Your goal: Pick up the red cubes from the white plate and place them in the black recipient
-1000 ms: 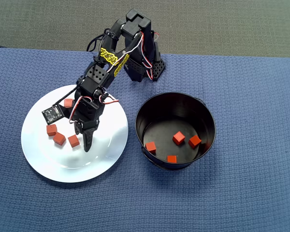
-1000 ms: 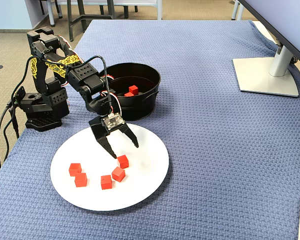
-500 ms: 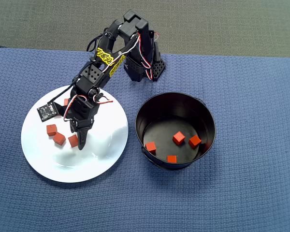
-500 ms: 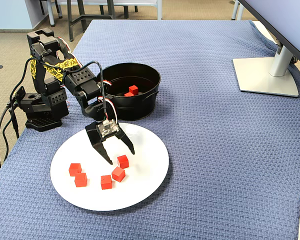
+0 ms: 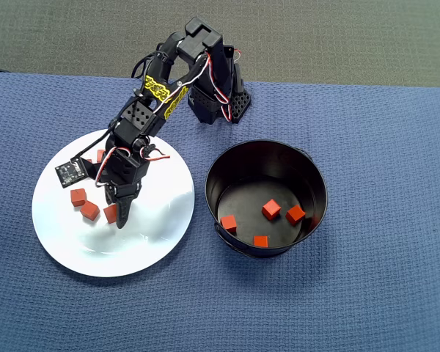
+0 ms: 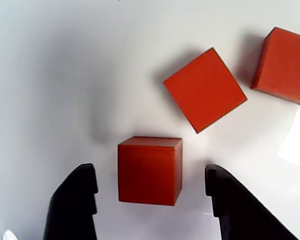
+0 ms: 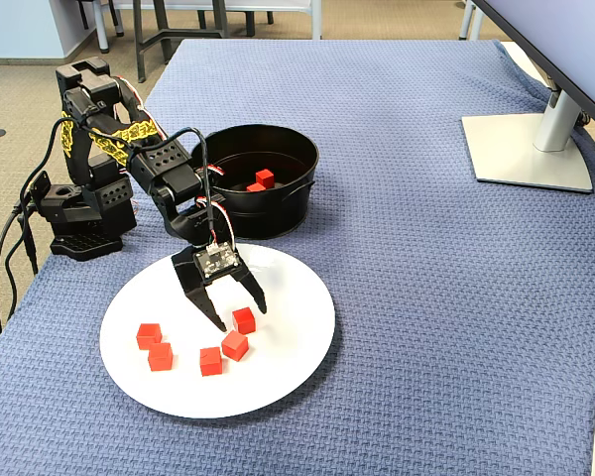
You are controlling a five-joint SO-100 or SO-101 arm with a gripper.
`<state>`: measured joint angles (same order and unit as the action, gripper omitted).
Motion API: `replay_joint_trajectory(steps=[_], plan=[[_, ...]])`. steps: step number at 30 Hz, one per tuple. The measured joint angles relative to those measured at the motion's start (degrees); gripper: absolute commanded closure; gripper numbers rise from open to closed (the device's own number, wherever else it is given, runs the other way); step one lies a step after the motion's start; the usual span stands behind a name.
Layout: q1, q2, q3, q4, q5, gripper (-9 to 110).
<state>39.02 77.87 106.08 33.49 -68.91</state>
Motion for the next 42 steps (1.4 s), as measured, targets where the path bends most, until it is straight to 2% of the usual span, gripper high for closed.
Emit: replay_joint_trajectory(steps=[9, 20, 27, 32, 33, 34, 35, 36, 39, 42], plan=[[0.79, 2.72, 0.00, 0.44, 1.76, 102], [0.00, 25.66, -3.43, 19.78, 20.65, 102], [-10.37, 40.34, -10.02, 36.21, 31.90, 102], [-25.14, 46.67, -7.47, 41.22, 39.73, 102], [-28.65, 47.46, -6.24, 41.84, 40.96, 98], [-32.08, 47.90, -4.92, 42.28, 42.28, 85], [-35.51, 48.16, -3.60, 42.63, 43.24, 64], [-38.14, 48.25, -2.46, 42.71, 43.77, 57], [-41.04, 48.25, -0.26, 42.63, 43.77, 55], [-37.35, 48.25, -0.35, 41.13, 40.78, 55]])
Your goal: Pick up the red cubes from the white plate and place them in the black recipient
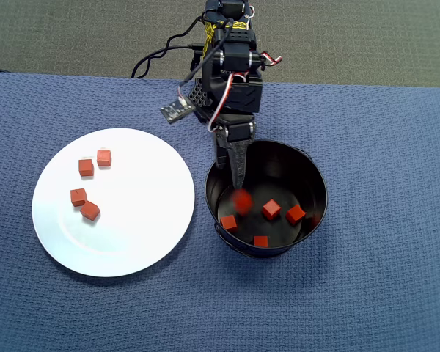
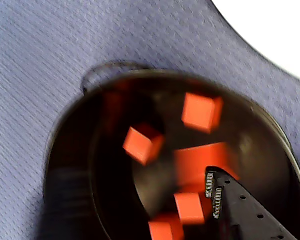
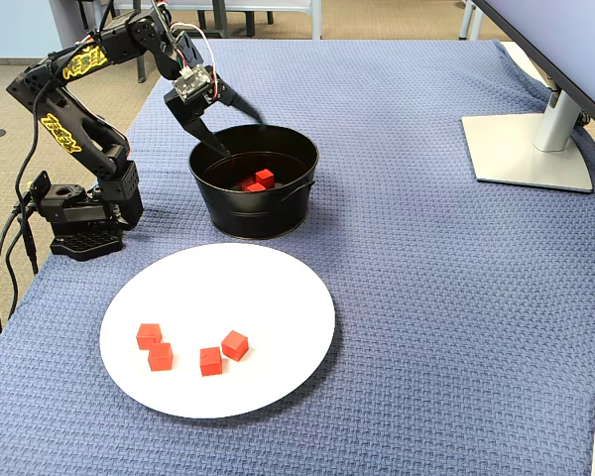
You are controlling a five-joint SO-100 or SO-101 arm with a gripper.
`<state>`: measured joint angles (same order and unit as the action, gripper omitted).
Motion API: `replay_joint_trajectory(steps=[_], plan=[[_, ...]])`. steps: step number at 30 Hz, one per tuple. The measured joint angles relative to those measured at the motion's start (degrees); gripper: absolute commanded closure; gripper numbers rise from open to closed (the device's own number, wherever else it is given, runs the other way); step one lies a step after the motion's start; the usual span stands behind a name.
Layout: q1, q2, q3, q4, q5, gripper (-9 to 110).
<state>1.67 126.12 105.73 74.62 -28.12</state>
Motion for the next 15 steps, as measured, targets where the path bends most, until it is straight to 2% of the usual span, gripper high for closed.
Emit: replay_joint_trajectory(steps=[5, 10, 15], plan=[[14.68, -1.14, -0.35, -5.80, -10.81, 61], [29.71, -3.87, 2.99, -15.64, -22.68, 62], [38.67, -9.14, 7.29, -23.73, -33.31, 63]])
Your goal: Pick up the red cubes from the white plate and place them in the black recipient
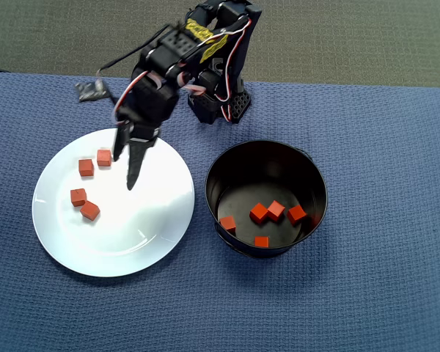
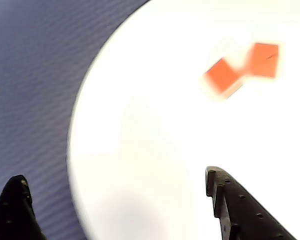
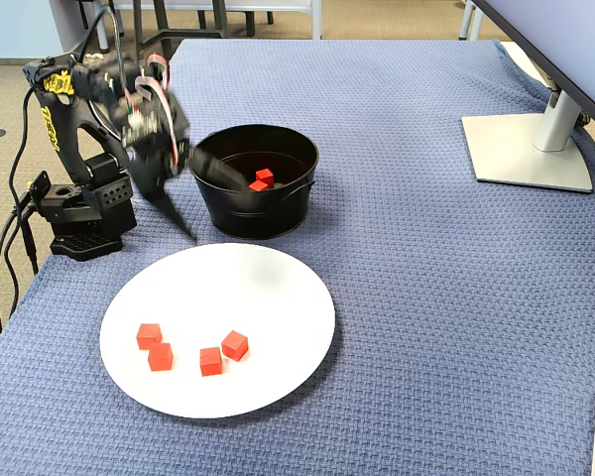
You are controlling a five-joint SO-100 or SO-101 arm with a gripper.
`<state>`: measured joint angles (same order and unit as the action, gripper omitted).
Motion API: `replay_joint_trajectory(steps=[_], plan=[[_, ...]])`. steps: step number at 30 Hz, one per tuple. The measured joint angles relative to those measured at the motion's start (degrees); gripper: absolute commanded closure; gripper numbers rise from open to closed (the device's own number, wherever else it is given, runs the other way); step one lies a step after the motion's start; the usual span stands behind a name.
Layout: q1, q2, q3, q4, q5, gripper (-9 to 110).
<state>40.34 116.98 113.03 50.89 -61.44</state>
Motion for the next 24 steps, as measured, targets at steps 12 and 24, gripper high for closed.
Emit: replay_joint_trajectory(steps=[12, 24], plan=[[6.24, -16.79, 1.23, -14.41, -4.57, 67], [6.94, -31.55, 0.97, -22.06, -4.83, 70]])
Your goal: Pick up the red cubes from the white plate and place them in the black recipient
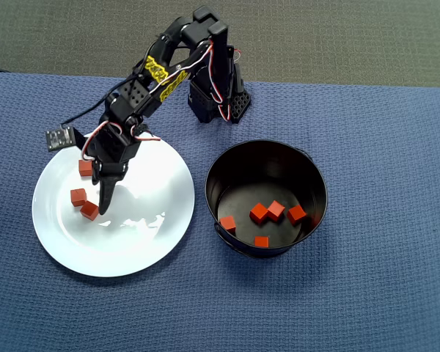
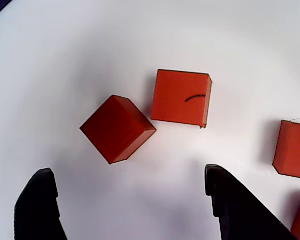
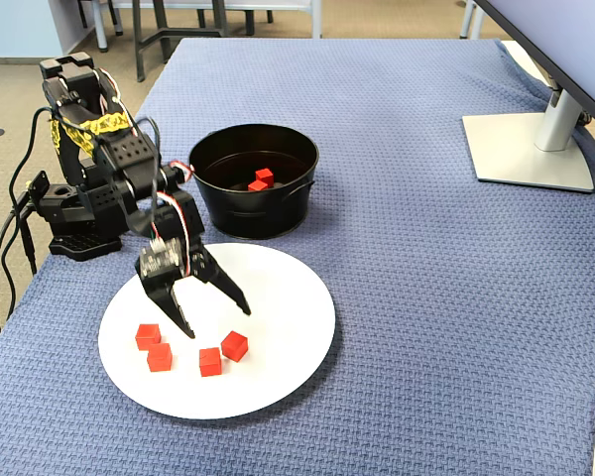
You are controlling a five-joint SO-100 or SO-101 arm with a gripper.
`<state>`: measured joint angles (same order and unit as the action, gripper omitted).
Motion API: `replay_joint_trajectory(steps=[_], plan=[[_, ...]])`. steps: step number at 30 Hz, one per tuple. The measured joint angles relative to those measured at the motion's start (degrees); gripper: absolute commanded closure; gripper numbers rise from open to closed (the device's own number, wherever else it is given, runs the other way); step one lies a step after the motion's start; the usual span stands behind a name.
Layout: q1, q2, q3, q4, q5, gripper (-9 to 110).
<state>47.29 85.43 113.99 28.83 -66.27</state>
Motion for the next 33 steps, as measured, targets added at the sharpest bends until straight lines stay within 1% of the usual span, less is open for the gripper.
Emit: replay_joint_trajectory(steps=[11, 28, 33], plan=[[0.00, -3.96, -1.93, -3.78, 0.09, 71], [0.00, -3.96, -2.64, -4.31, 2.46, 72], [1.49, -3.96, -2.64, -4.31, 2.46, 72]])
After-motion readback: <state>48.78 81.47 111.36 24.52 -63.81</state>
